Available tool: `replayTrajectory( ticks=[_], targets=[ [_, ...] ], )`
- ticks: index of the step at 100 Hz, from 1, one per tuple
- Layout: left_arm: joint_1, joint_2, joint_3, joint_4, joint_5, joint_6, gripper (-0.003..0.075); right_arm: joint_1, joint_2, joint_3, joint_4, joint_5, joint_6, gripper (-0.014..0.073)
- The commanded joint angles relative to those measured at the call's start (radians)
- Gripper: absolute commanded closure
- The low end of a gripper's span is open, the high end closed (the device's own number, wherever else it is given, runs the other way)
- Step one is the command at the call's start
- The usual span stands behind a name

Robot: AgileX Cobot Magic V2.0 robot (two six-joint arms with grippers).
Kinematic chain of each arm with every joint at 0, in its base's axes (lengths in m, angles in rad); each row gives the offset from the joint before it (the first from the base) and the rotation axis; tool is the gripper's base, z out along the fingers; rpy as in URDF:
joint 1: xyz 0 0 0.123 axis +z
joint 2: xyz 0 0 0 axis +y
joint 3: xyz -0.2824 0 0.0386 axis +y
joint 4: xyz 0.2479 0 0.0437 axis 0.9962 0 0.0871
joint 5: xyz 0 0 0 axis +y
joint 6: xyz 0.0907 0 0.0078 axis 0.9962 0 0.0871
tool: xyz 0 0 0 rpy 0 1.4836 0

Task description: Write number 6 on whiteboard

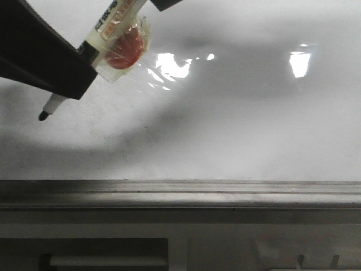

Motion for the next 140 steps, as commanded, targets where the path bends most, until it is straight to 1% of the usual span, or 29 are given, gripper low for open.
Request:
replayTrajectory(
  ticks=[1, 7, 12, 18, 26, 33, 40, 44, 45, 47, 48, 52, 57, 62, 74, 80, 87, 88, 104, 121, 140],
  targets=[
    [-0.009, -0.010, -0.035, -0.035, -0.042, -0.006, 0.0741, 0.007, -0.019, -0.033, 0.053, -0.006, -0.019, 0.0420],
    [-0.009, -0.010, -0.035, -0.035, -0.042, -0.002, 0.0741, 0.009, -0.015, -0.033, 0.053, -0.006, -0.037, 0.0492],
    [-0.009, -0.010, -0.035, -0.035, -0.042, 0.000, 0.0740, 0.009, -0.015, -0.033, 0.055, -0.008, -0.039, 0.0581],
    [-0.009, -0.010, -0.035, -0.035, -0.042, 0.000, 0.0739, 0.009, -0.015, -0.033, 0.055, -0.008, -0.039, 0.0669],
    [-0.009, -0.010, -0.035, -0.035, -0.042, 0.005, 0.0734, 0.009, -0.015, -0.033, 0.055, -0.008, -0.039, 0.0654],
    [-0.009, -0.010, -0.037, -0.035, -0.035, 0.005, 0.0684, 0.009, -0.017, -0.033, 0.055, -0.013, -0.047, 0.0654],
    [-0.009, -0.010, -0.046, -0.035, -0.026, 0.005, 0.0566, 0.009, -0.021, -0.033, 0.055, -0.032, -0.049, 0.0653],
    [-0.009, -0.010, -0.058, -0.035, -0.024, 0.005, 0.0463, 0.009, -0.028, -0.031, 0.053, -0.045, -0.049, 0.0647],
    [-0.009, -0.010, -0.060, -0.035, -0.024, 0.005, 0.0426, 0.009, -0.029, -0.031, 0.050, -0.047, -0.049, 0.0644],
    [-0.006, -0.010, -0.064, -0.035, -0.024, 0.005, 0.0389, 0.009, -0.035, -0.029, 0.044, -0.056, -0.049, 0.0642],
    [-0.004, -0.010, -0.068, -0.039, -0.024, 0.005, 0.0351, 0.009, -0.038, -0.029, 0.042, -0.061, -0.049, 0.0641],
    [0.007, -0.012, -0.077, -0.050, -0.024, 0.003, 0.0251, 0.009, -0.051, -0.020, 0.031, -0.077, -0.049, 0.0639],
    [0.028, -0.018, -0.084, -0.067, -0.024, -0.001, 0.0169, 0.009, -0.076, -0.002, 0.020, -0.108, -0.049, 0.0639],
    [0.065, -0.030, -0.084, -0.079, -0.021, -0.006, 0.0137, 0.009, -0.109, 0.026, 0.004, -0.145, -0.049, 0.0639],
    [0.173, -0.080, -0.080, -0.113, 0.011, -0.009, 0.0156, 0.009, -0.227, 0.132, -0.053, -0.262, -0.049, 0.0639],
    [0.231, -0.116, -0.069, -0.143, 0.013, -0.009, 0.0170, 0.007, -0.298, 0.203, -0.054, -0.324, -0.049, 0.0639],
    [0.301, -0.158, -0.050, -0.195, 0.011, -0.007, 0.0182, 0.005, -0.380, 0.282, -0.054, -0.420, -0.049, 0.0639],
    [0.314, -0.166, -0.046, -0.209, 0.009, -0.007, 0.0185, 0.005, -0.396, 0.298, -0.054, -0.451, -0.049, 0.0639],
    [0.432, -0.247, 0.018, -0.259, -0.011, -0.007, 0.0198, 0.005, -0.559, 0.453, -0.054, -0.669, -0.049, 0.0639],
    [0.497, -0.309, 0.057, -0.282, -0.038, -0.007, 0.0198, 0.005, -0.619, 0.539, -0.054, -0.830, -0.049, 0.0638],
    [0.504, -0.324, 0.057, -0.286, -0.060, -0.007, 0.0198, 0.005, -0.584, 0.545, -0.054, -0.971, -0.049, 0.0638]
  ],
)
